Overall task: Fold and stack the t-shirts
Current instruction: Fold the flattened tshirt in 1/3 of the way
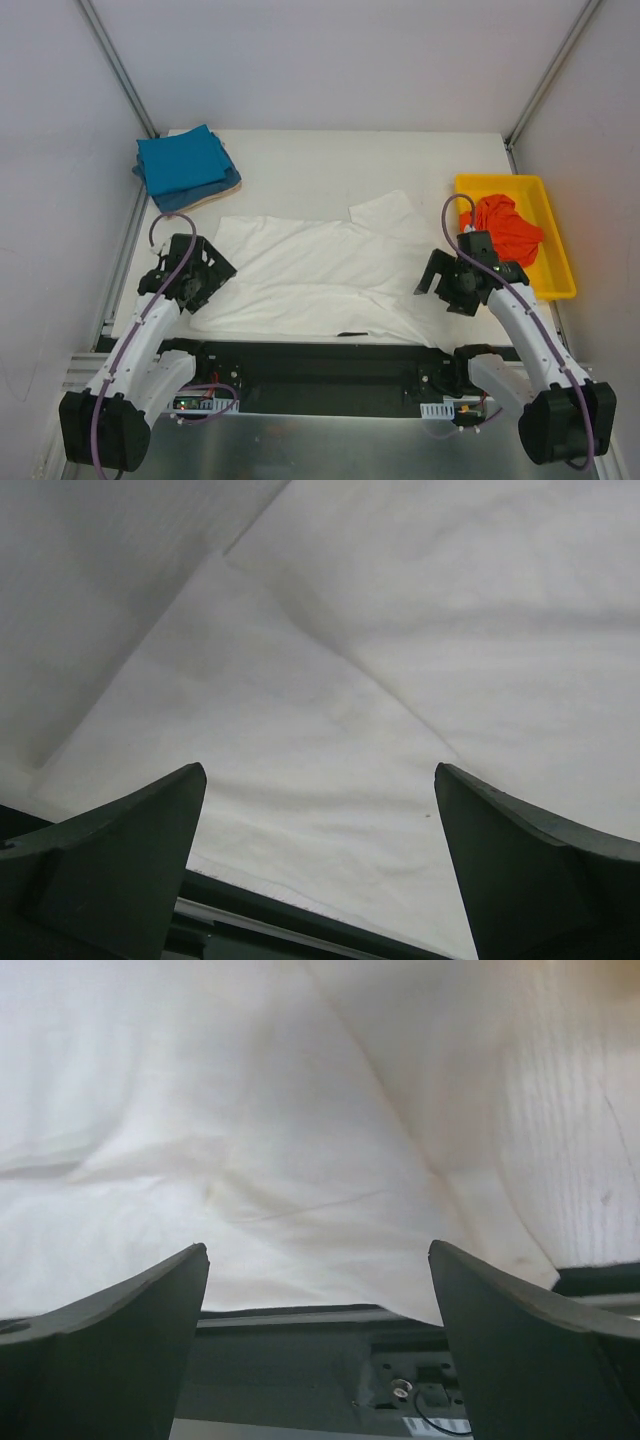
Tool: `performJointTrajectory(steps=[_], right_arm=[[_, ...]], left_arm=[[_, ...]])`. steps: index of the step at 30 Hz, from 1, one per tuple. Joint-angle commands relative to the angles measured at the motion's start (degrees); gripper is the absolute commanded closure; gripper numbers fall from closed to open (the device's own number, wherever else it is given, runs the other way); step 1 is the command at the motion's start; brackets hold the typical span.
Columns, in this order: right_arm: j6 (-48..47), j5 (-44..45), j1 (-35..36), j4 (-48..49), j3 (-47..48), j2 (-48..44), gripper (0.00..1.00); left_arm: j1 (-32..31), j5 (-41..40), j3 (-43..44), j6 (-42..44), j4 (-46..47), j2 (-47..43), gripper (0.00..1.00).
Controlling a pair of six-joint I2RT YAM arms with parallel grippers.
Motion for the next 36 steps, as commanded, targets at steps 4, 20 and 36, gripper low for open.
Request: performJointTrajectory(steps=[4,20,36], right_arm=[[1.4,-4.7,9.7,5.5,8.0,-1.2,0.04],[13.5,-8.3,17.2,26.2,1.7,17.3,0.04],[14.8,-2.8,19.0,27.1,4.3,21.2,0.12]], left_arm=[[0.6,-0.2,7.5,2.4,-0.8,-4.5,0.01],[0.5,0.2,5.3,3.2,-0.9,-7.4,0.01],[0.6,-0.9,5.3,3.1,-0.8,-7.5,0.01]])
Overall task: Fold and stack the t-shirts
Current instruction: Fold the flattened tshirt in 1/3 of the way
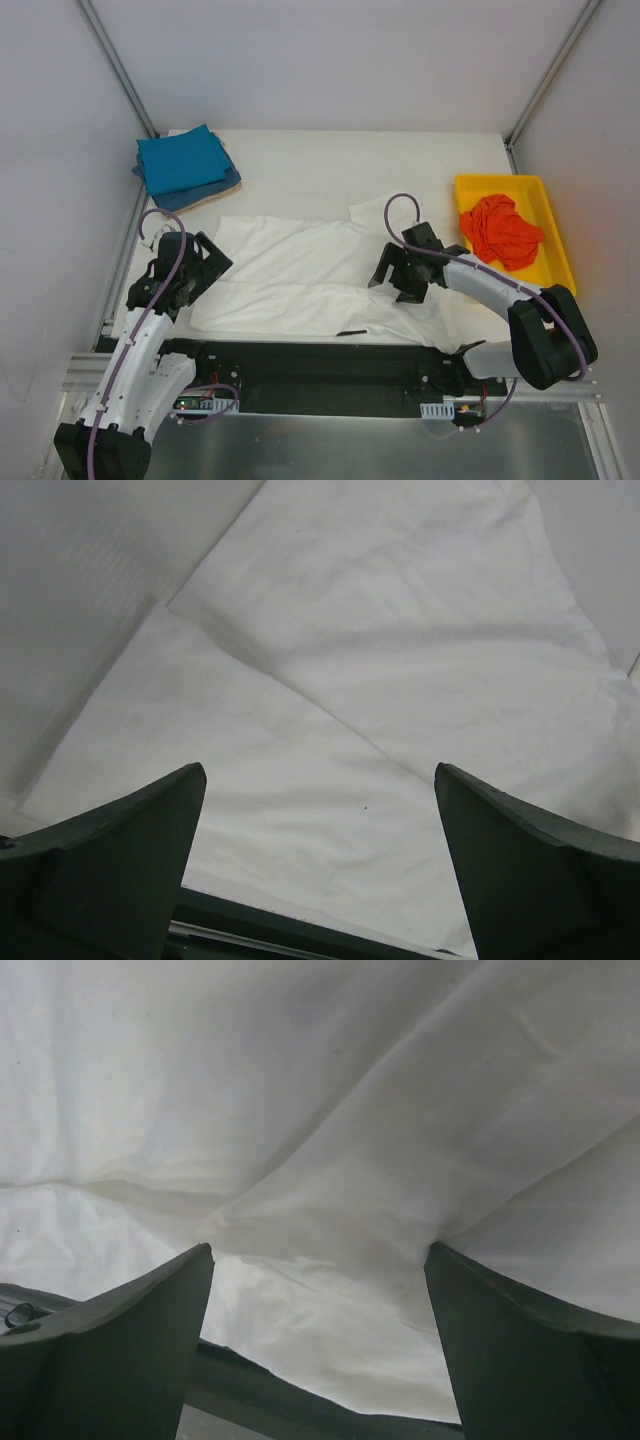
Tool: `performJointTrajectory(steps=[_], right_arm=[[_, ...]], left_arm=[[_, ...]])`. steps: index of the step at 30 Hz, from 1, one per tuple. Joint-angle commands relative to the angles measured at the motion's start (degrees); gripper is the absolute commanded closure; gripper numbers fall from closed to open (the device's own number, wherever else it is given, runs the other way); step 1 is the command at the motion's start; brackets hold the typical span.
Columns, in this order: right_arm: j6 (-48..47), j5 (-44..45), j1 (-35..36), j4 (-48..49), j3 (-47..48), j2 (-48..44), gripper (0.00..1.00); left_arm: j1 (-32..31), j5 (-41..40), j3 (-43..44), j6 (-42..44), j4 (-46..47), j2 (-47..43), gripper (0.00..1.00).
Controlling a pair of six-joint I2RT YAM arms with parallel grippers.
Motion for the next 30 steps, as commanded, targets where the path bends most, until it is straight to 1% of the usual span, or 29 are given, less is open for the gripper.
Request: performJointTrajectory(steps=[1,7,9,10,12,13,15,16,18,19,21,22,23,24,29,30], right_arm=[[0.9,4.4,0.9,0.2,2.5,-0.8,0.13],[0.9,7.5,1.9,-1.6,4.7,-1.0,0.24],[0.9,8.8,2.5,-2.2,5.2,-1.0,0.29],[0.7,8.7,2.5,-2.2,5.3,-0.7,0.34],[0.8,8.2,2.6,-1.9,5.4,0.0,0.38],[0.8,8.0,2.6,-1.6,5.4,0.9,0.43],[0.9,8.3,2.7,-1.6,5.5,1.6,0.49],[0.9,8.5,2.8,-1.8,5.7,2.1,0.56],[1.0,9.5,2.9,-1.8,6.0,2.5,0.64],[0.9,9.9,3.1,-2.3,6.6,2.5,0.74],[0.8,12.2,3.4,-3.3,7.5,2.5,0.81],[0.5,12.7,4.0,-4.2,8.0,2.6,0.86],[-0.1,13.6,4.1,-4.7,8.9,2.6,0.88],[-0.5,13.9,4.5,-5.1,9.5,2.7,0.93],[-4.4,16.3,6.2,-9.8,15.5,5.7,0.96],[-4.9,16.3,6.6,-10.3,16.3,7.5,0.96]], left_arm=[[0.6,-0.8,-0.3,0.6,-0.6,-0.2,0.01],[0.5,-0.8,-0.7,0.6,-0.6,-0.6,0.01],[0.6,-0.8,-0.7,0.6,-0.6,-0.6,0.01],[0.5,-0.8,-0.6,0.6,-0.7,-0.5,0.01],[0.5,-0.7,-0.6,0.6,-0.6,-0.4,0.01],[0.6,-0.7,-0.6,0.7,-0.6,-0.4,0.01],[0.6,-0.5,-0.6,0.7,-0.6,-0.5,0.01],[0.5,-0.4,-0.6,0.7,-0.6,-0.5,0.01],[0.5,-0.4,-0.6,0.8,-0.6,-0.8,0.01],[0.6,-0.4,-0.6,0.8,-0.6,-0.8,0.01],[0.5,-0.3,-0.6,0.8,-0.6,-1.3,0.01],[0.6,-0.4,-0.6,0.8,-0.6,-1.3,0.01],[0.6,-0.4,-0.6,0.8,-0.6,-1.3,0.01],[0.5,-0.5,-0.6,0.8,-0.7,-1.5,0.01],[0.6,-0.3,-0.6,0.8,-0.7,-1.5,0.01],[0.6,-0.2,-0.5,0.9,-0.5,-1.3,0.01]])
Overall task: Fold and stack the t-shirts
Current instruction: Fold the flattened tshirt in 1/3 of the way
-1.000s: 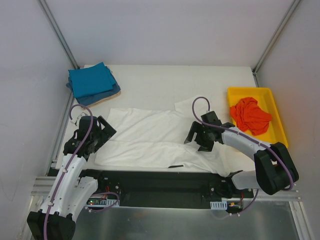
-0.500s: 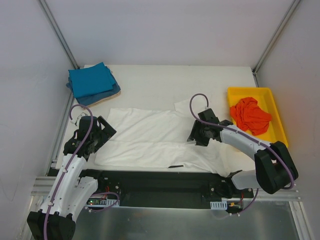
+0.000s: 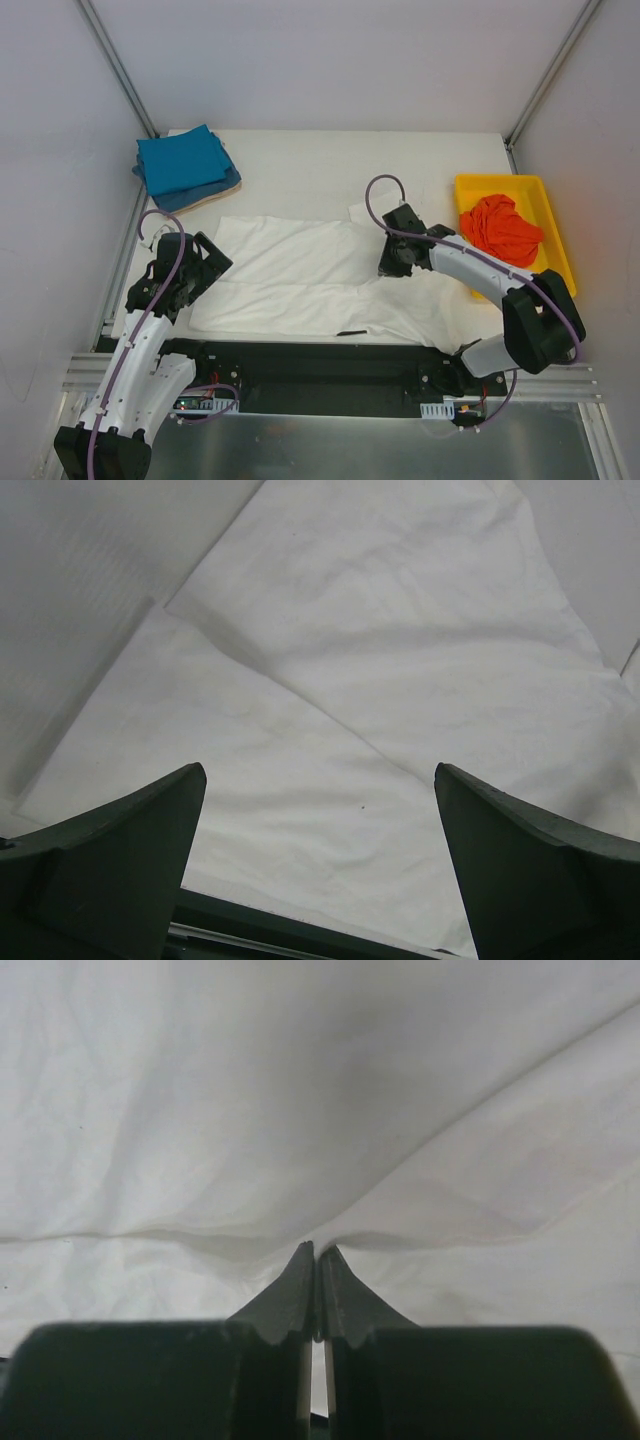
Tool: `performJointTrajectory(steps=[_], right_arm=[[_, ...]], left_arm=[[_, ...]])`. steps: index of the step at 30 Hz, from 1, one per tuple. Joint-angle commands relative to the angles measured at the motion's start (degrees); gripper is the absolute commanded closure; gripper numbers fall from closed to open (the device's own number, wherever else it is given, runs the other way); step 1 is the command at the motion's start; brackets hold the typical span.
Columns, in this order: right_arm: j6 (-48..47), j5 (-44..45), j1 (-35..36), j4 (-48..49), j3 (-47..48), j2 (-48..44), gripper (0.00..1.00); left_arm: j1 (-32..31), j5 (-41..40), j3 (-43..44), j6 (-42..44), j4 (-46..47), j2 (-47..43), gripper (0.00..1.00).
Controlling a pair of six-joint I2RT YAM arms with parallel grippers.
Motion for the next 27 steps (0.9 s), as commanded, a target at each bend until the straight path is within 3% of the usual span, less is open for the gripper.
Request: performJointTrajectory(steps=[1,17,19,21,24,27], right_arm=[[-3.7,3.4,1.7,-5.1,6.1,3.8,0.96],[-10.9,7.1,6.6,-12.6,23.6,19.8,0.86],[-11.0,7.1,6.8,-12.9,24.2,20.1,0.75],[-10.9,7.1,6.8,-13.3,24.7,19.9,0.57],[-10.7,7.4,6.8,-14.2,25.3,18.2,0.42],[-10.8,8.5,6.8,-15.4,26.2,16.1,0.17]], left_arm=[[0.5,-0.3,-0.5,0.9,-0.6,-0.2,0.01],[0.6,0.4,-0.1,1.6,-0.6,0.5,0.01],[0.6,0.5,0.0,1.5,-0.6,0.8,0.01],[0.6,0.5,0.2,1.6,-0.6,1.3,0.01],[0.5,0.7,1.3,1.9,-0.6,2.5,0.01],[0.5,0.9,2.8,2.0,-0.4,4.9,0.01]])
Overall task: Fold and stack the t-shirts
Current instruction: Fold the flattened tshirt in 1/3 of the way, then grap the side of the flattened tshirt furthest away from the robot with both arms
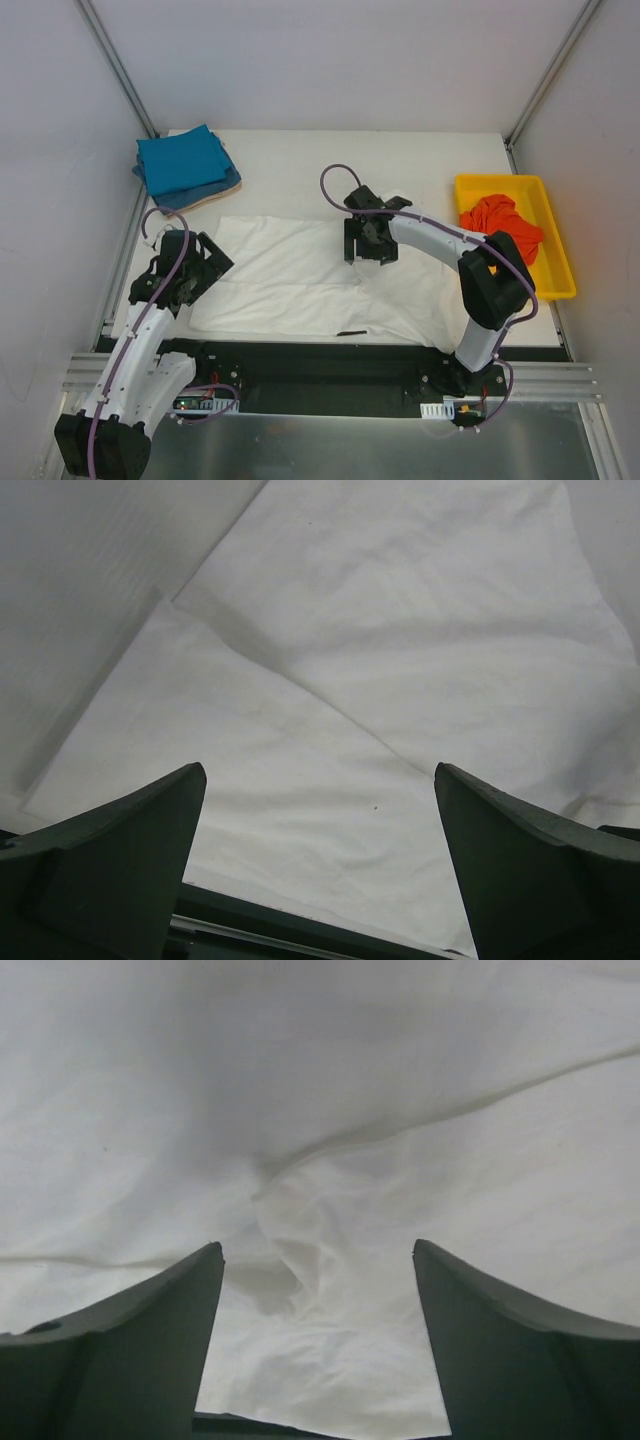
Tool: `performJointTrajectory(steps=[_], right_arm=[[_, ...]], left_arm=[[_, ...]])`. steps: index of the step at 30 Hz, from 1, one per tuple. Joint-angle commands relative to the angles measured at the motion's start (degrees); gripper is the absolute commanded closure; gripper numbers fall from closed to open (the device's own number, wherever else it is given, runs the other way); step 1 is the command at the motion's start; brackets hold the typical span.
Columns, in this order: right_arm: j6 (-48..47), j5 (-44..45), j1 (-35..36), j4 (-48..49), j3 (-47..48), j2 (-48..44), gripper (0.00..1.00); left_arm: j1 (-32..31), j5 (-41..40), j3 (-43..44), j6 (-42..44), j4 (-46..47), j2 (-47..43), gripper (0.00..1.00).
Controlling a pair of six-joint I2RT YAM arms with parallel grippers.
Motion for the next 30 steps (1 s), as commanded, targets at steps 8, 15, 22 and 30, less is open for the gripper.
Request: performJointTrajectory(steps=[8,15,22,30], right_arm=[[-2.9,1.4,-4.9,-3.6,6.6,-5.9,0.04],[-7.0,-2.9,-12.6,-2.9,13.7,-2.7,0.04],[-13.0,-3.8,-16.7,-2.6,23.1,3.8,0.04],[-18.8,-7.1,-19.5,-2.0,36.2,16.3,0.04]], left_arm=[[0.6,-3.5,12.4,3.4,2.8,17.2,0.01],[0.8,-8.6,25.6,7.4,4.0,38.3,0.01],[2.6,-9.2,41.6,12.2,3.9,59.2,0.17],[3.6,-5.9,52.1,13.8,3.4,73.3,0.39]])
